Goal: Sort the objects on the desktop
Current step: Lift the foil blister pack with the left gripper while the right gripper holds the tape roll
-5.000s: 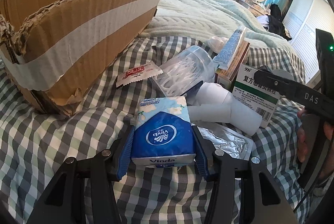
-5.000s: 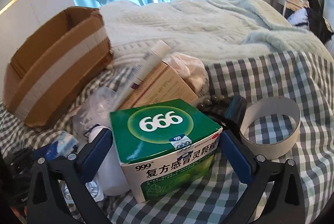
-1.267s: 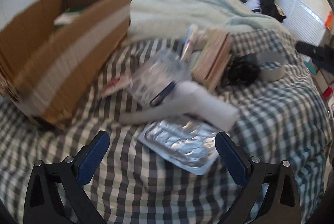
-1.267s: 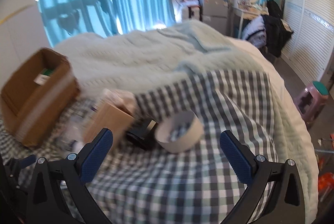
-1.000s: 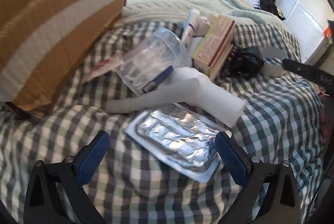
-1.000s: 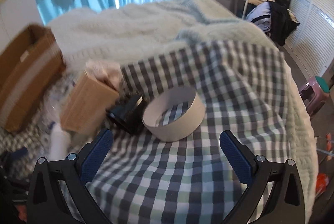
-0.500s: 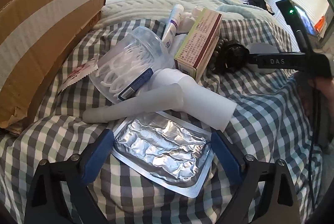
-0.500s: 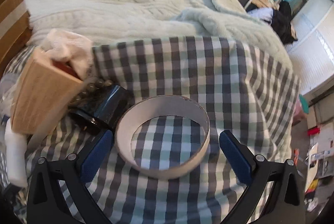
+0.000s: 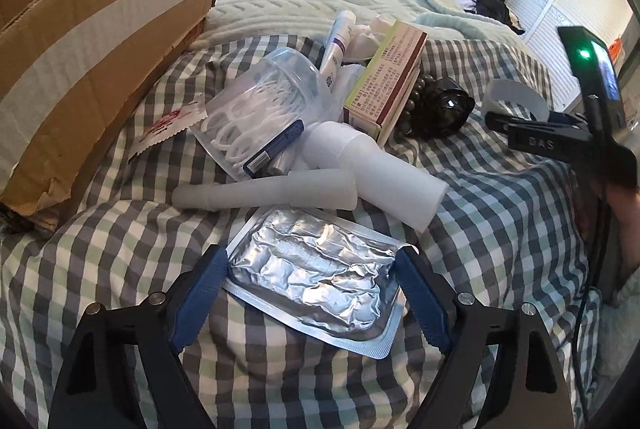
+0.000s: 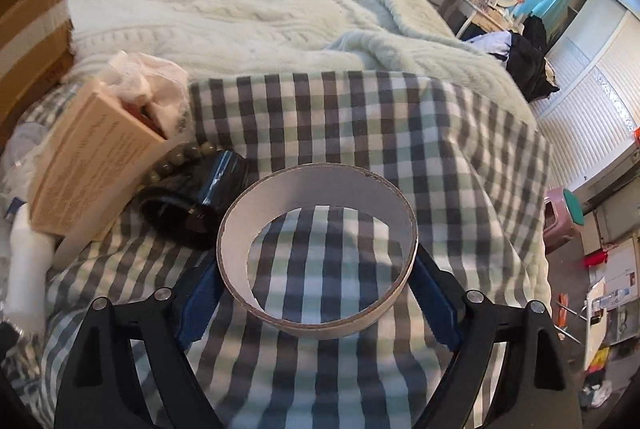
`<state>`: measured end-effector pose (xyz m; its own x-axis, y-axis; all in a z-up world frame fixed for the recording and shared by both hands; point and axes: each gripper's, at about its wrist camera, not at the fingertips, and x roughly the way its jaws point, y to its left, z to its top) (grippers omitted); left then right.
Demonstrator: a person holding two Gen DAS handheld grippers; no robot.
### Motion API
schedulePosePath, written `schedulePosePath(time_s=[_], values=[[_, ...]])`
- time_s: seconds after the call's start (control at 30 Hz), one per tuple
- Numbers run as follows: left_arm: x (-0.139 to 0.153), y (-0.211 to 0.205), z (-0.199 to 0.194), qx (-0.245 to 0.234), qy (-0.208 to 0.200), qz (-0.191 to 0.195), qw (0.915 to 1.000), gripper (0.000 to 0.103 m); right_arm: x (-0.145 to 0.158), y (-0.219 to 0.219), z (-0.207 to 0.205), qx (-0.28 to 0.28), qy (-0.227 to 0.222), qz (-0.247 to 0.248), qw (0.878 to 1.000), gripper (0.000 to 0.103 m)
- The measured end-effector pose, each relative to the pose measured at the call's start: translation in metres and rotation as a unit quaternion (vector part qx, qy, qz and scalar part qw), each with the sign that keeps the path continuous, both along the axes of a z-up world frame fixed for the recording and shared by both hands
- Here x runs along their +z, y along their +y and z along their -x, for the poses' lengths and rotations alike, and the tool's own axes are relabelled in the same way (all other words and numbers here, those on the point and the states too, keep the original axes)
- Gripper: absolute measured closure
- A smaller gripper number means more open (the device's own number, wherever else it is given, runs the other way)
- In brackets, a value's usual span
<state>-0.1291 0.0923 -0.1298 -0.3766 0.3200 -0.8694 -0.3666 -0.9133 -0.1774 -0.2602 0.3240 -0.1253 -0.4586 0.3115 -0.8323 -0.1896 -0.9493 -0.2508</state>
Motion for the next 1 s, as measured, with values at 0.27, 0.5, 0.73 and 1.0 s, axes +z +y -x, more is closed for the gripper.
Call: schedulePosePath(time_s=[0.27, 0.5, 0.73, 1.0], values=[[0.002, -0.008, -0.003, 0.002, -0.018, -0.003, 0.9998, 0.043, 0.032, 0.001, -0.029, 0.006, 0.042, 0.046, 0.998, 0.017], [-0.008, -0.01, 0.001, 0.017, -0.024, -0.009, 0.9995, 0.011, 0.045, -0.02, -0.039, 0.03, 0.057, 0.06, 0.996, 0.017], [-0.016, 0.008, 0.008, -0.003, -0.016, 0.011, 0.9998, 0.005, 0.036, -0.037, -0.033, 0.045, 0.056, 0.089, 0.993, 0.017], [-0.005, -0.007, 0.005, -0.009, -0.041, -0.044, 0.9981, 0.029, 0.036, -0.051, -0.036, 0.057, 0.063, 0.108, 0.991, 0.017]])
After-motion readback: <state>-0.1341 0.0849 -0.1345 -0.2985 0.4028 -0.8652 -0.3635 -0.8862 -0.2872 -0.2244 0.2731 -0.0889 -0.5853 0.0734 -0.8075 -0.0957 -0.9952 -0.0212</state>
